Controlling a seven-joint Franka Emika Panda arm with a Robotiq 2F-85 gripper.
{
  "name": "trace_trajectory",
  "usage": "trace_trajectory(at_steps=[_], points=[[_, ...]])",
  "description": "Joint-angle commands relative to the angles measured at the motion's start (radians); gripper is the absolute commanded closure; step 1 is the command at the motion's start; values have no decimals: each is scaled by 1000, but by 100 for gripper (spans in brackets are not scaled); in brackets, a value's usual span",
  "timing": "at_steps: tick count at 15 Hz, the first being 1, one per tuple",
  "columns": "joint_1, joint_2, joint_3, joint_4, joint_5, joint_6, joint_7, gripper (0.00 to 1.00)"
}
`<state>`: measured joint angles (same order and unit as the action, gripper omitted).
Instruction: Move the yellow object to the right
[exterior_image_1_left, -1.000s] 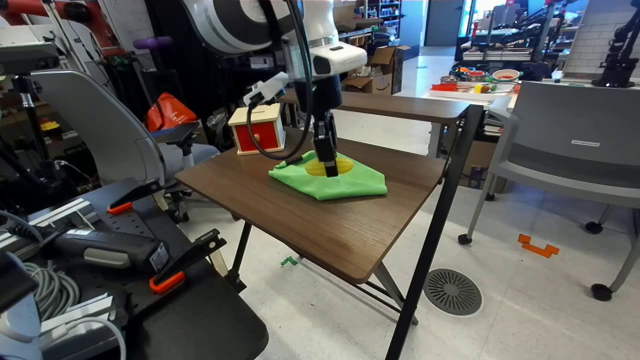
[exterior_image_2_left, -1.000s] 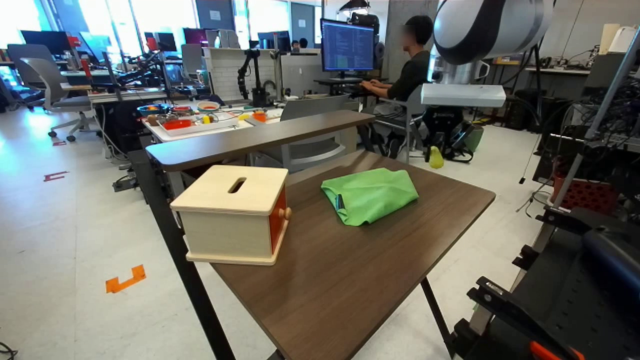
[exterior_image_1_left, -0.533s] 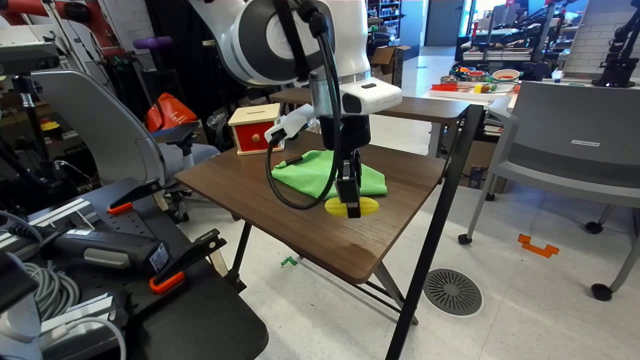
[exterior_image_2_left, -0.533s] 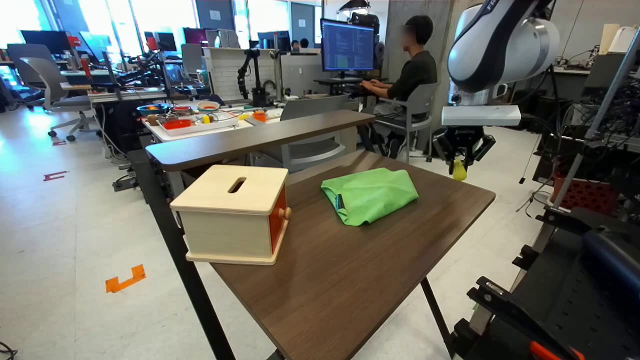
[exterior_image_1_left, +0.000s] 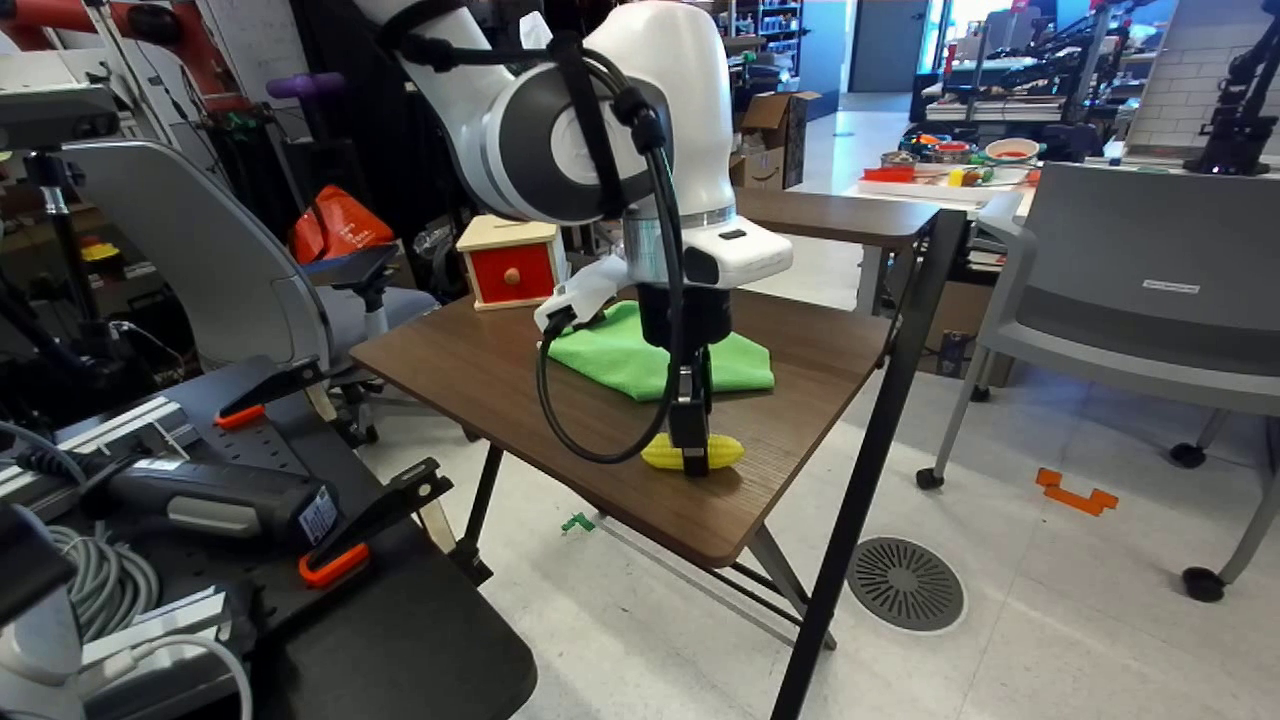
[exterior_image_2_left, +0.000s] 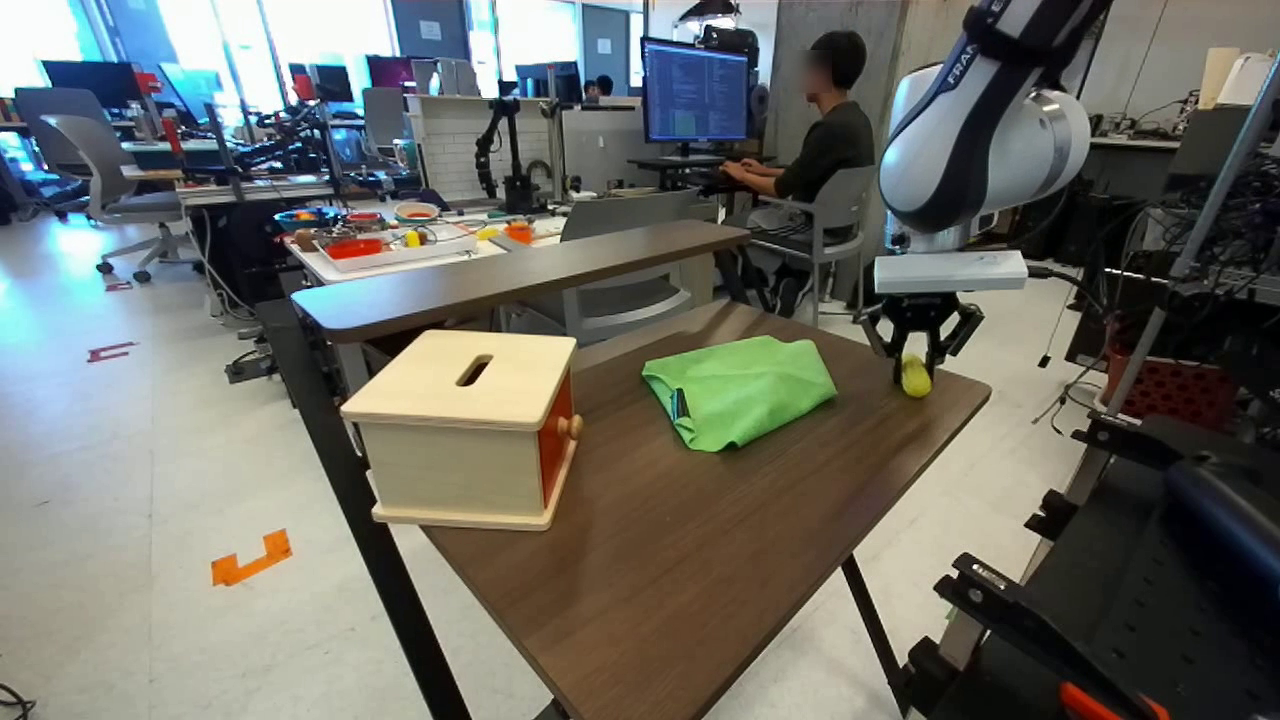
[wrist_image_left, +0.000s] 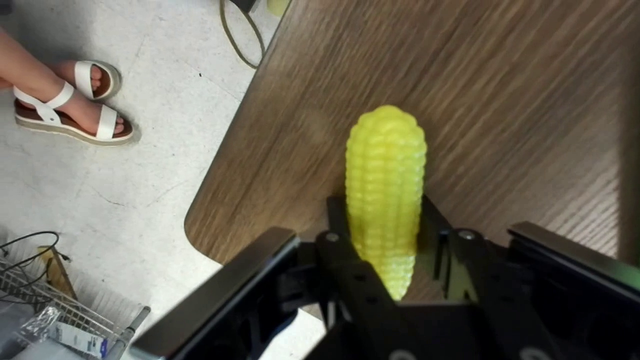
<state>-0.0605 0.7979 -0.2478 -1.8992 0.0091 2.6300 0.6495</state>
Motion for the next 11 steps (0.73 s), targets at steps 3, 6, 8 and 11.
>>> trace_trajectory(at_steps=[3, 6, 8, 11], points=[[3, -50, -10, 23, 29, -98, -35, 17], [10, -163, -19, -41, 20, -106, -44, 0], [14, -257, -9, -124, -22, -72, -137, 0], [14, -210, -17, -69, 3, -77, -122, 0]])
